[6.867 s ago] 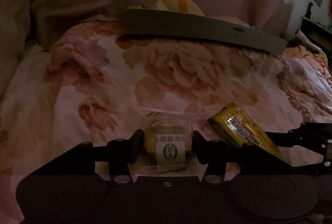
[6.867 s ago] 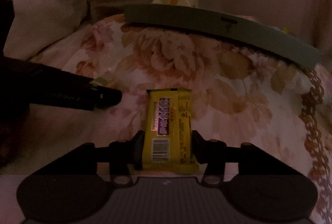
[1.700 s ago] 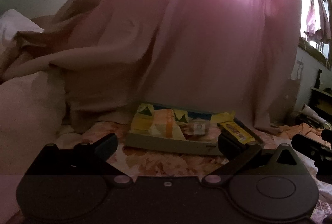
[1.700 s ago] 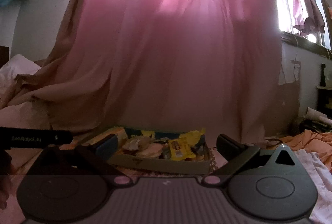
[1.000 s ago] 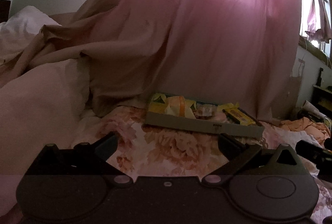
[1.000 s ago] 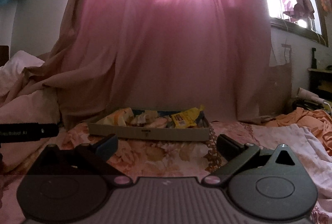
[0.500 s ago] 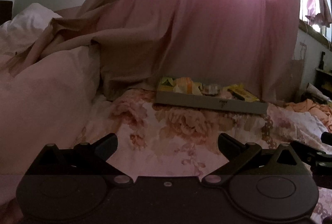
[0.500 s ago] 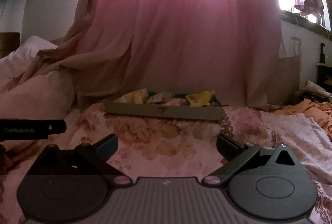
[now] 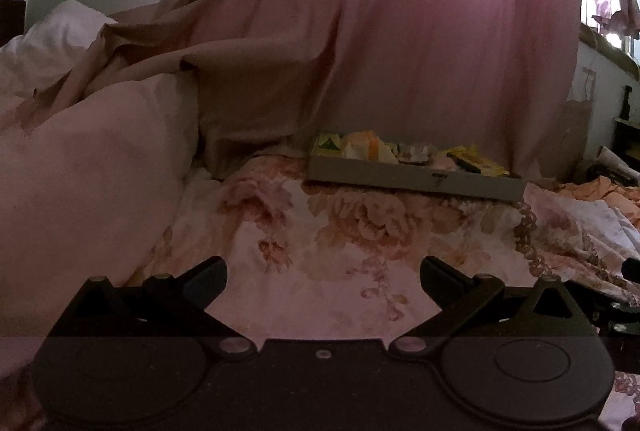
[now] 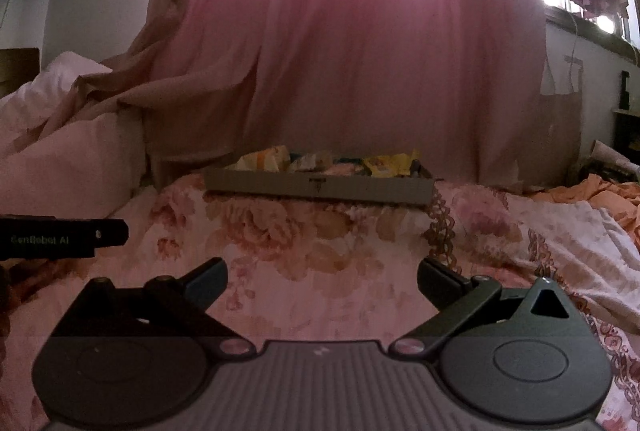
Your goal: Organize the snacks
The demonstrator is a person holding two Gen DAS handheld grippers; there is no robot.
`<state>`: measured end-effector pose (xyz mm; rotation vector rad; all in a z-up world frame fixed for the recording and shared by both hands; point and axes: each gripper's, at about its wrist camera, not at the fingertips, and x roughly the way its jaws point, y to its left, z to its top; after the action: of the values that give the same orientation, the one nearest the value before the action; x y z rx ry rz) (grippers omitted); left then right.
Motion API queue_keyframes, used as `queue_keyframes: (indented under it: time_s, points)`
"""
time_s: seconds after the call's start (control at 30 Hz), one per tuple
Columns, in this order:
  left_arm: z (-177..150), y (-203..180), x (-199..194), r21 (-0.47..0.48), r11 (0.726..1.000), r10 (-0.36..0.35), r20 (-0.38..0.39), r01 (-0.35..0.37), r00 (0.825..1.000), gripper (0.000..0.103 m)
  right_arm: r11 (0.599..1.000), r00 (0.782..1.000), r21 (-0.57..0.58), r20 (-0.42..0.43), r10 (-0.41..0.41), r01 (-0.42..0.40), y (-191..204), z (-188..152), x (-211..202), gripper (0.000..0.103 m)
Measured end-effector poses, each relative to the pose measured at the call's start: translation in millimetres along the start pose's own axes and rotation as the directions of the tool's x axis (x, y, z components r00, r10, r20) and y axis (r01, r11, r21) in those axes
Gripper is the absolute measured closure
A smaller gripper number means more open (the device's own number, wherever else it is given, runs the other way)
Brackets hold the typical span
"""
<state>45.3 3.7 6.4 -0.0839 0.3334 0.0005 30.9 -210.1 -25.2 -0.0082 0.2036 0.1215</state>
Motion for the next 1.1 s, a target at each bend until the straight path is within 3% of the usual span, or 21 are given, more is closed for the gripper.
queue_keyframes:
  time_s: [1.1]
  points:
    - [-15.5, -0.2, 12.0, 0.013, 1.000, 0.000, -0.027, 0.000, 1.000, 0.001, 1.000, 0.998, 0.016, -0.060, -0.012, 0.013, -2.4, -17.4, 17.3, 0.000]
